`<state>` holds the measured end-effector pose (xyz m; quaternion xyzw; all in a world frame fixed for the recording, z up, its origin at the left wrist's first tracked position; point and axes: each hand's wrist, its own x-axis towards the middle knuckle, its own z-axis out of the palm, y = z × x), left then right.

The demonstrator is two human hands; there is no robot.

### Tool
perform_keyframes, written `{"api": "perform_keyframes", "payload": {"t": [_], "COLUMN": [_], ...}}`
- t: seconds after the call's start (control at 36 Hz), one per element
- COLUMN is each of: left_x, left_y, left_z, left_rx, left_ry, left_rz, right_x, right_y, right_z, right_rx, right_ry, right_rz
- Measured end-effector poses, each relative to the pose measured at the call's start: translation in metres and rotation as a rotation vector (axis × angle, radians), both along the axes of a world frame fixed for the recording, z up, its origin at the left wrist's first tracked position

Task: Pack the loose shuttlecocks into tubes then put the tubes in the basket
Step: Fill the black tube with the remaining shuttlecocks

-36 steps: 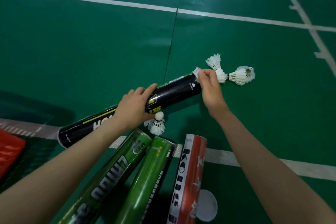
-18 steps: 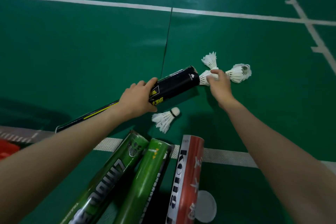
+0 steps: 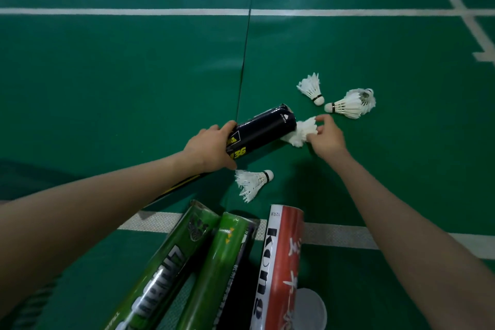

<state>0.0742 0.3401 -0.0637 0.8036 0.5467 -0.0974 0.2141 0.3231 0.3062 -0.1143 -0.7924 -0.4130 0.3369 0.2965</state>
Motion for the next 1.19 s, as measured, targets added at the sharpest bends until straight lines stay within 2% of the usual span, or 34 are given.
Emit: {"api": "perform_keyframes", "payload": {"t": [0.17, 0.33, 0.39, 0.44, 0.56, 0.61, 0.69, 0.78, 0.89, 1.14, 1.19], "left_x": [0.000, 0.000, 0.000, 0.000, 0.001, 0.002, 0.003, 0.004, 0.006, 0.006, 0.004], "left_y": [-0.028, -0.060, -0.065, -0.068, -0.080, -0.087, -0.095, -0.101, -0.109, -0.118, -0.116], "left_z": [-0.006, -0.006, -0.004, -0.004, -0.004, -0.003, 0.000, 0.003, 0.007, 0.009, 0.007], "left_rx": [0.018, 0.236, 0.260, 0.285, 0.352, 0.371, 0.399, 0.403, 0.413, 0.407, 0.405], "left_ry": [0.038, 0.063, 0.042, 0.026, 0.010, -0.008, -0.048, -0.082, -0.097, -0.111, -0.107], "left_rz": [0.008, -0.022, -0.001, 0.014, -0.003, -0.018, -0.045, -0.074, -0.104, -0.025, -0.007], "right_x": [0.001, 0.001, 0.002, -0.001, -0.005, -0.004, -0.004, -0.010, -0.016, -0.036, -0.040], "right_y": [-0.053, -0.078, -0.080, -0.084, -0.094, -0.098, -0.104, -0.111, -0.115, -0.119, -0.117], "right_z": [0.006, 0.018, 0.025, 0.036, 0.058, 0.061, 0.065, 0.069, 0.071, 0.070, 0.066], "right_rx": [0.093, 0.455, 0.543, 0.601, 0.669, 0.638, 0.536, 0.470, 0.457, 0.321, 0.287], "right_ry": [-0.044, -0.500, -0.584, -0.488, -0.156, -0.027, 0.108, 0.190, 0.325, 0.319, 0.370], "right_rz": [-0.013, 0.088, 0.065, 0.022, -0.135, -0.165, -0.078, 0.011, -0.075, 0.149, 0.163]}}
